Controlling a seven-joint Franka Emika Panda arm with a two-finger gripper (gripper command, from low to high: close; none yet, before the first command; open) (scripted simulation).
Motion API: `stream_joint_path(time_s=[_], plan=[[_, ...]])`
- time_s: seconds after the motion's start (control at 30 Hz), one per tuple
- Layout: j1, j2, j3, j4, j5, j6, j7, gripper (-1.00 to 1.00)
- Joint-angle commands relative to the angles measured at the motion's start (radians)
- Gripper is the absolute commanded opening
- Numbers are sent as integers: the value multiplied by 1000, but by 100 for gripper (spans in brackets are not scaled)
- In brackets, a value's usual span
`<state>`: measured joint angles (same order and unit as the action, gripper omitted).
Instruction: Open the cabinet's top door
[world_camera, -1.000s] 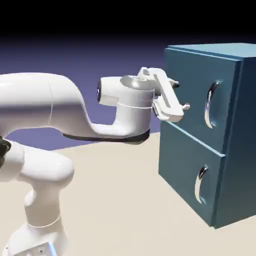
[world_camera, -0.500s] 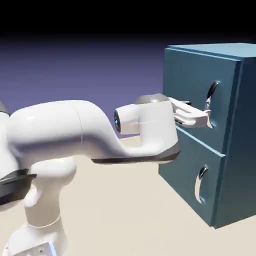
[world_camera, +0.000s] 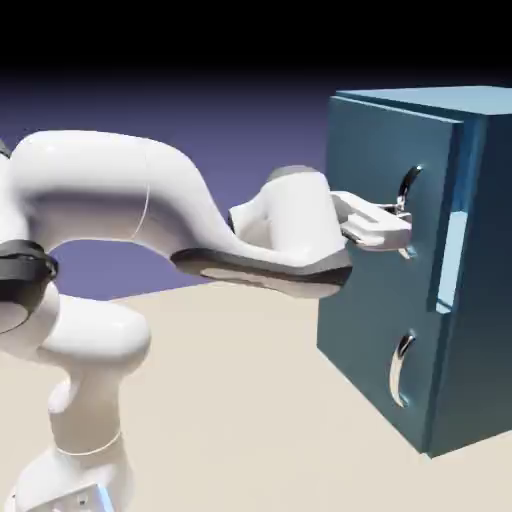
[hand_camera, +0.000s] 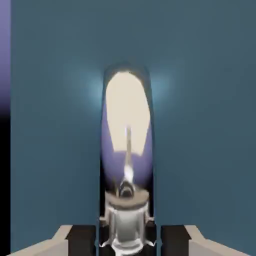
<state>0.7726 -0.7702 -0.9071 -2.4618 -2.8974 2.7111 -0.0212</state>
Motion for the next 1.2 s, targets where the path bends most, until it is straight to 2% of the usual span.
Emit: stream_joint_path(time_s=[0.0,0.17,0.57,0.83,1.17], plan=[[-36,17,33,-9,-2,0,30,-100],[-217,64,203,-60,23,-9,127,-100],[-524,-138,586,-335,530,-170,-147,-100],[-584,-280,804,-456,878,-294,-305,-100],[-531,-384,1090,-519,1313,-530,-447,-100]])
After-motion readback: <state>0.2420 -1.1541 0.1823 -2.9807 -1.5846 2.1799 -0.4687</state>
